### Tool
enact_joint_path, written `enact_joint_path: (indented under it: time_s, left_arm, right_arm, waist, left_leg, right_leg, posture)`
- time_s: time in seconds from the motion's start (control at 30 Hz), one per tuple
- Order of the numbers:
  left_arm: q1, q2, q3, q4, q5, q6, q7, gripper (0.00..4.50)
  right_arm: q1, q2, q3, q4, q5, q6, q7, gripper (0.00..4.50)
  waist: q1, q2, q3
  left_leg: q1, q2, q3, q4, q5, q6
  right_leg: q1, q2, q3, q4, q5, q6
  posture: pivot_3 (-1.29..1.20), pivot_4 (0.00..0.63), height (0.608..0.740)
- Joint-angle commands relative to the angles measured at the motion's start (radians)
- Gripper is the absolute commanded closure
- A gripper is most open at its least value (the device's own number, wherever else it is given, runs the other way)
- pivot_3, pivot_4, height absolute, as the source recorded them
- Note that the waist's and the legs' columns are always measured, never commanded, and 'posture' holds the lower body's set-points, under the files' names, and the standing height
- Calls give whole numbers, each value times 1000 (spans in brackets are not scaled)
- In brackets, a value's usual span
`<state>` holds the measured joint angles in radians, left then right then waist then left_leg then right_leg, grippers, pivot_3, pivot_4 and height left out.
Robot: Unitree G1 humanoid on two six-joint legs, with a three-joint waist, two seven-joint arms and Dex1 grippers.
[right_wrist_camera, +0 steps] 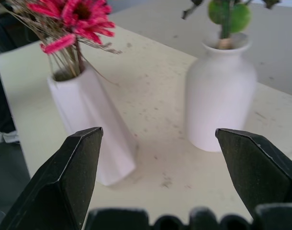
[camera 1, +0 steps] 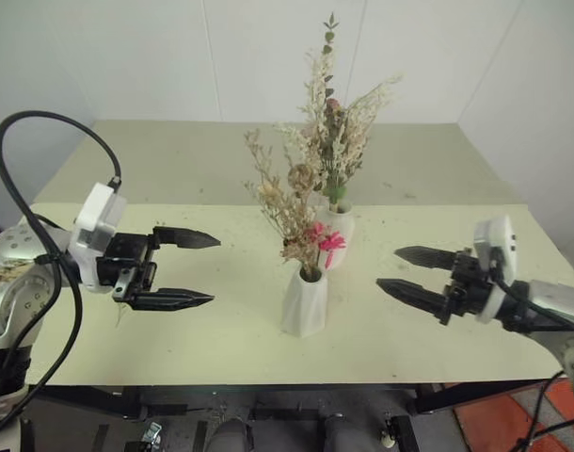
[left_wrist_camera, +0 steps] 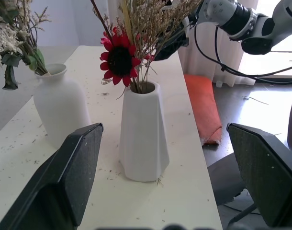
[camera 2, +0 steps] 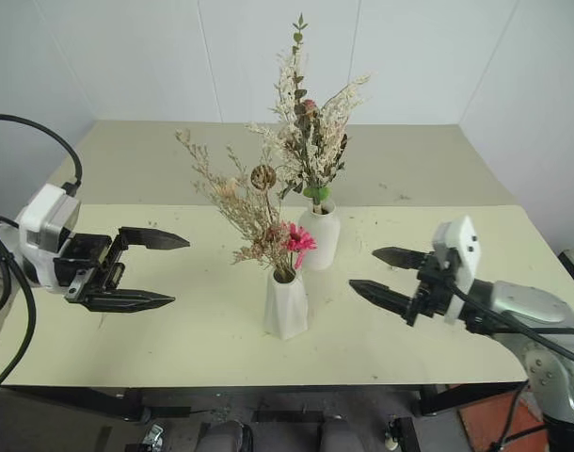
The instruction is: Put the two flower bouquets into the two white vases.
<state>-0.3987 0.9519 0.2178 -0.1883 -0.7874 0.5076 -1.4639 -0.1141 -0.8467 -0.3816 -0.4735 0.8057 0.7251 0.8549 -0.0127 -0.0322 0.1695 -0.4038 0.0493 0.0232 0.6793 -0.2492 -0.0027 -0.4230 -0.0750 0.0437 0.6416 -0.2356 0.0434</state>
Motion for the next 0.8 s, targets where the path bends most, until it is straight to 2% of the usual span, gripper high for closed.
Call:
enact_joint_path:
  time_s: [0.03, 0.3, 0.8]
  left_arm:
    - [12, 3, 41, -30, -20, 0, 17, 0]
    - [44, -2, 72, -34, -2, -24, 65, 0]
    - [67, 0, 100, -49, -4, -22, 116, 0]
  right_arm:
    - [46, -60, -124, 8, -15, -41, 50, 21]
    - [124, -146, -230, 52, -63, -68, 127, 21]
    - [124, -167, -228, 66, -101, -80, 159, 21]
  waist:
    - [0, 0, 0]
    - [-2, 0, 0]
    - [-1, 0, 0]
  left_leg:
    - [0, 0, 0, 0, 0, 0]
    - [2, 0, 0, 0, 0, 0]
    - [2, 0, 0, 0, 0, 0]
  right_leg:
    - [0, 0, 0, 0, 0, 0]
    - [1, 0, 0, 0, 0, 0]
    - [1, 0, 0, 0, 0, 0]
  posture:
    - [0, 150, 740]
    - [0, 150, 740]
    - [0, 150, 740]
